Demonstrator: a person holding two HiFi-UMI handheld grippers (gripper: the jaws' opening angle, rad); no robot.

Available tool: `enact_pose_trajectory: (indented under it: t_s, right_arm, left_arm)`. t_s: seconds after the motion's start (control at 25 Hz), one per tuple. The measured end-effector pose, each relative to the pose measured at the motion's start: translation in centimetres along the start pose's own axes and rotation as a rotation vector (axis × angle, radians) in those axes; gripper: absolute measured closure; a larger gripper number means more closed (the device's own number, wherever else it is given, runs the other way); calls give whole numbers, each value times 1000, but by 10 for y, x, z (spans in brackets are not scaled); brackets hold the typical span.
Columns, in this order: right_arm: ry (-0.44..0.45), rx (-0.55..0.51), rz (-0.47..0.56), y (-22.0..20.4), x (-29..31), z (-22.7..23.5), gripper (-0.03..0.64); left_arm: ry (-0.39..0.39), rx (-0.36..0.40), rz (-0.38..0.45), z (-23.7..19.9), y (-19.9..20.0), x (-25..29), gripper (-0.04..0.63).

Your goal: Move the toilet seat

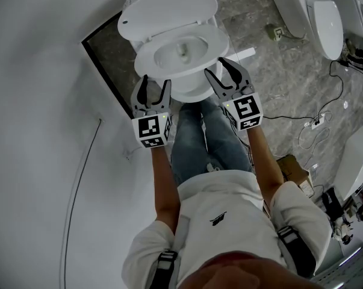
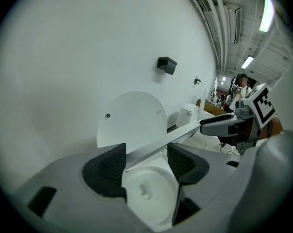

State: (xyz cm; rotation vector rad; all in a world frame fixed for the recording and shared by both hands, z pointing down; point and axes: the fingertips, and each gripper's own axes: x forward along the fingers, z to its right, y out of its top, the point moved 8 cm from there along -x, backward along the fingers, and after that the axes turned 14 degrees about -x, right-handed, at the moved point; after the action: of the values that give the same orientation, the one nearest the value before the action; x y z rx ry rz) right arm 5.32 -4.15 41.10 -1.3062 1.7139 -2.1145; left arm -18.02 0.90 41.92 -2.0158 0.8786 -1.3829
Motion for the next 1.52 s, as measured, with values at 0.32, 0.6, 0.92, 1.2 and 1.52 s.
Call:
enact_pose_trajectory:
  t_s: [0.32, 0.6, 0.92, 1.2, 1.52]
  right_arm:
    - [-8, -9, 9, 12, 10, 6, 393]
    - [-14, -15, 15, 22, 18, 15, 397]
    - [-19, -19, 31, 33, 29, 25, 399]
    - [-28, -26, 37, 42, 39, 34, 411]
    - [-38, -23, 56, 50, 50, 45, 417]
  left_arm:
    - [0, -23, 26, -7, 14, 7, 313]
    - [1, -38, 49, -10, 26, 13, 316]
    - [-1, -44, 66, -15, 41, 23, 326]
    - [3, -57, 89, -21, 52, 33, 328]
    - [11, -69, 121, -24, 65, 44, 334]
